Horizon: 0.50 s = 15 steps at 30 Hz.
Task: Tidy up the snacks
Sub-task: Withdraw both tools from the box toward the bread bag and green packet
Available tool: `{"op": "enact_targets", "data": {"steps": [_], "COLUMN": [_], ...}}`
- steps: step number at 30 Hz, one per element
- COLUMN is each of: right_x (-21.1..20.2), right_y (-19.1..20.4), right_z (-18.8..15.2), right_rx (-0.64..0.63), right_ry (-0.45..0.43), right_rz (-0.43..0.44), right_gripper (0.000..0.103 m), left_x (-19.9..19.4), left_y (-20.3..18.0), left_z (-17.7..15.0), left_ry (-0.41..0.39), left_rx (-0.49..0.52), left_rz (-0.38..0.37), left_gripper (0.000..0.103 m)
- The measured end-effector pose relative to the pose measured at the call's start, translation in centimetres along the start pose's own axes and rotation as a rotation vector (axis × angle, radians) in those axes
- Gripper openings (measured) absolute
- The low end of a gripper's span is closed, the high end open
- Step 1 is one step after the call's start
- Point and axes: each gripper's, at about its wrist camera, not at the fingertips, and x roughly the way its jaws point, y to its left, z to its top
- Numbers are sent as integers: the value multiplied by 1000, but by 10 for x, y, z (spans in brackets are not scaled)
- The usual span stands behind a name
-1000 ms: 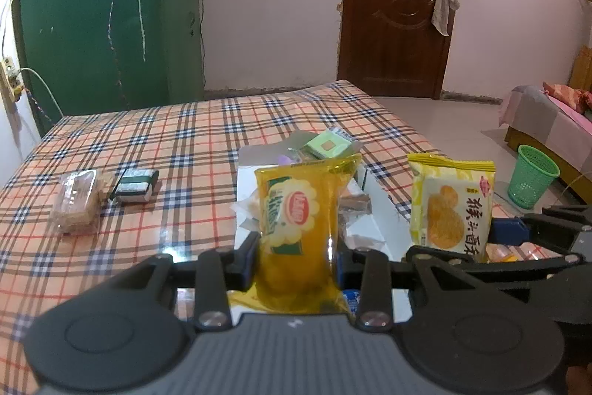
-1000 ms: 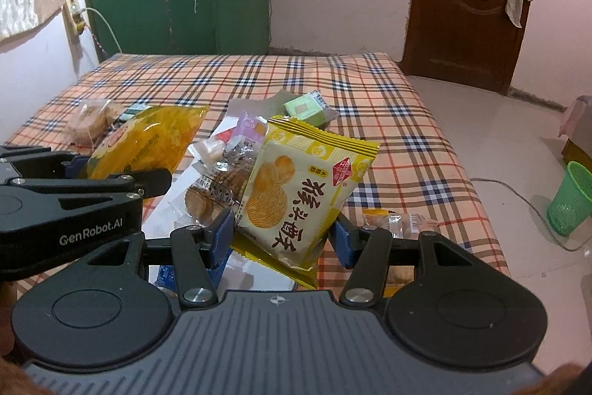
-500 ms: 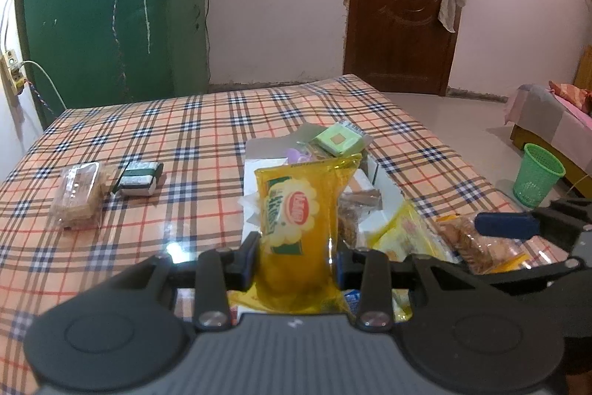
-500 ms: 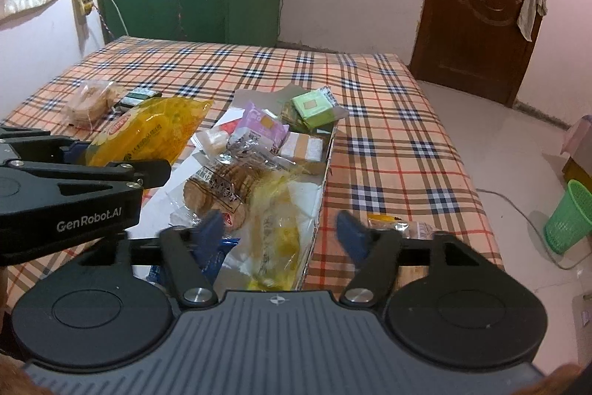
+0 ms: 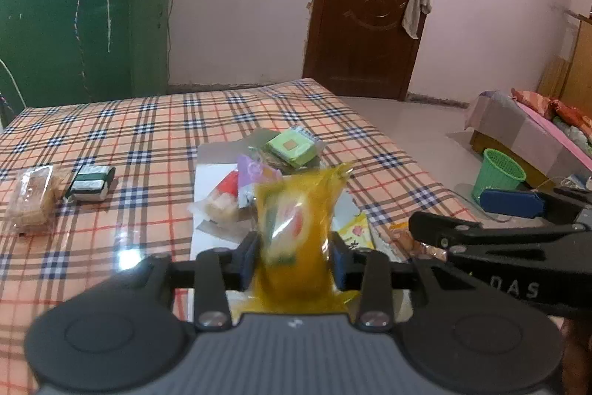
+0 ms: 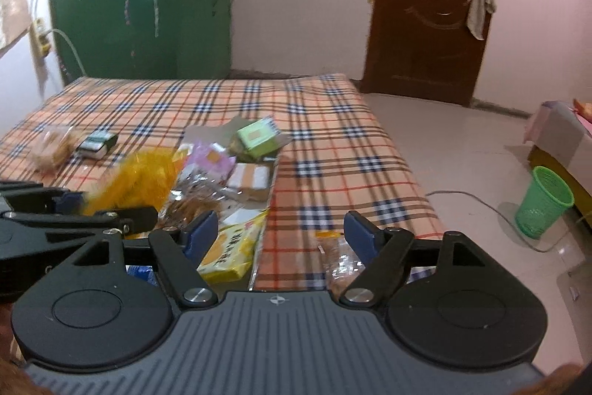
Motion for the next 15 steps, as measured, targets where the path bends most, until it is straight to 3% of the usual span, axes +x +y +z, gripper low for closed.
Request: {"op": "enact_targets", "data": {"steps": [2,7,15], "right_x": [-1,-3,4], "right_y": [-3,3,32], "right_z": [0,3,12], "right_rx": [10,-5,-46], "right_ry": [-2,-10,-27], "right_rz": [-7,0,56], "right_gripper": [95,97,102], "left_x": [-1,-4,-16], "left_y": [2,13,46], "left_z": [0,1,5], "left_ry": [-6,-4,-1], "left_rx": [-6,-29,-65], "left_rz": [16,49,166], "left_gripper": [56,60,62]}}
